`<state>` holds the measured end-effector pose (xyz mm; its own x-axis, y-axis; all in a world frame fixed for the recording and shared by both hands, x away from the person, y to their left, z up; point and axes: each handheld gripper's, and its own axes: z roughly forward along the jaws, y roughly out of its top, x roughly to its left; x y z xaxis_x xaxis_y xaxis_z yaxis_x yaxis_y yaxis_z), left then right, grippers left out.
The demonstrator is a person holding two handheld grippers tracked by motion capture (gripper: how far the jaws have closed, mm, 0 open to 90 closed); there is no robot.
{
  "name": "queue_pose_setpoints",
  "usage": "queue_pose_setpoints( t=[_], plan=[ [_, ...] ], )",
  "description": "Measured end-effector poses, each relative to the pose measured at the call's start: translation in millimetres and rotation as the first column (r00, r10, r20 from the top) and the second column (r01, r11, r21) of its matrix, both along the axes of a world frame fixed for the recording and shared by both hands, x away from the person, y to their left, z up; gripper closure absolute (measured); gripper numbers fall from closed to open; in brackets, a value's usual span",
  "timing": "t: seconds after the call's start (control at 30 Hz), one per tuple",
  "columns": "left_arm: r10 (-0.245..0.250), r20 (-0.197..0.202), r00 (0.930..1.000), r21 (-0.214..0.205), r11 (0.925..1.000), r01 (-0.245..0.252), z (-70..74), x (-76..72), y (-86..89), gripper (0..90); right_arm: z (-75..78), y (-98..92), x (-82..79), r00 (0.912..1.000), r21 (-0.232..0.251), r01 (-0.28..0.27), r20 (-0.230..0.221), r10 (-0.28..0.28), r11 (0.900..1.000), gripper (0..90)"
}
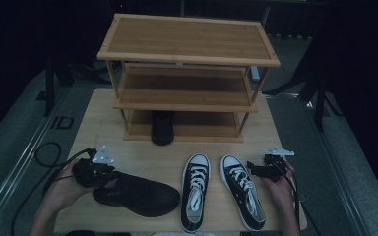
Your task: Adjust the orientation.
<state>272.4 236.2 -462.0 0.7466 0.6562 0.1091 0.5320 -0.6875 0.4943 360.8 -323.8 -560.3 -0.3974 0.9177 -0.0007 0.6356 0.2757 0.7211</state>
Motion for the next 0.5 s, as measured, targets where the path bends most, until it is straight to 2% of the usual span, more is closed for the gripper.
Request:
queue_pose_setpoints(
  t=[0.03,0.07,0.13,0.23,0.27,0.3,0.33,0.37,0.4,0.43,0.47,0.5],
  plan=[
    [0.015,0.0,0.9999,0.002,0.9999,-0.015,-0.9,0.9,-2.2,84.1,0.0,0.0,0.0,1.0,0.0,0.0,0.0,0.0,1.0,14.9],
    [0.028,-0.001,0.9996,-0.002,0.9996,-0.028,-1.2,1.4,-3.1,86.2,0.0,0.0,0.0,1.0,0.0,-0.001,0.0,0.001,1.0,14.9],
    [0.039,-0.006,0.9992,-0.007,0.9992,-0.039,-1.0,2.4,-2.8,87.3,0.0,0.0,0.1,1.0,0.0,0.0,0.0,0.0,1.0,14.9],
    [0.073,-0.027,0.997,-0.055,0.9957,-0.074,-1.5,4.7,1.8,87.6,0.0,0.0,0.0,1.0,0.0,0.0,0.0,0.0,1.0,14.9],
    [0.08,-0.027,0.9965,-0.059,0.995,-0.081,-1.5,4.9,3.1,87.6,0.0,0.0,0.0,1.0,0.0,0.0,0.0,0.0,1.0,14.9],
    [0.123,-0.023,0.9921,-0.068,0.9899,-0.124,-1.4,5.3,7.6,87.8,0.0,0.0,0.1,1.0,0.0,0.0,0.001,0.0,1.0,14.9],
    [0.123,-0.023,0.9921,-0.068,0.9899,-0.124,-1.4,5.3,7.6,87.9,0.0,0.0,0.1,1.0,0.0,0.0,0.001,0.0,1.0,14.9],
    [0.18,-0.027,0.9833,-0.089,0.9794,-0.181,-1.8,7.1,15.4,87.9,0.0,0.0,0.0,1.0,0.0,0.0,0.0,0.0,1.0,14.9],
    [0.18,-0.027,0.9833,-0.089,0.9794,-0.181,-1.8,7.1,15.4,88.0,0.0,0.0,0.1,1.0,0.0,0.0,0.0,0.0,1.0,14.9],
    [0.206,-0.026,0.9783,-0.097,0.9735,-0.207,-1.9,7.9,19.8,88.0,0.0,0.0,0.1,1.0,0.0,0.0,0.0,0.0,1.0,14.9],
    [0.24,-0.029,0.9704,-0.109,0.9642,-0.242,-2.3,8.5,24.6,88.0,0.0,0.0,0.0,1.0,0.0,0.0,0.0,0.0,1.0,14.8],
    [0.253,-0.031,0.9669,-0.117,0.9597,-0.255,-2.2,8.6,27.5,88.0,0.0,0.0,0.0,1.0,0.0,0.0,0.0,0.0,1.0,14.8]
  ],
)
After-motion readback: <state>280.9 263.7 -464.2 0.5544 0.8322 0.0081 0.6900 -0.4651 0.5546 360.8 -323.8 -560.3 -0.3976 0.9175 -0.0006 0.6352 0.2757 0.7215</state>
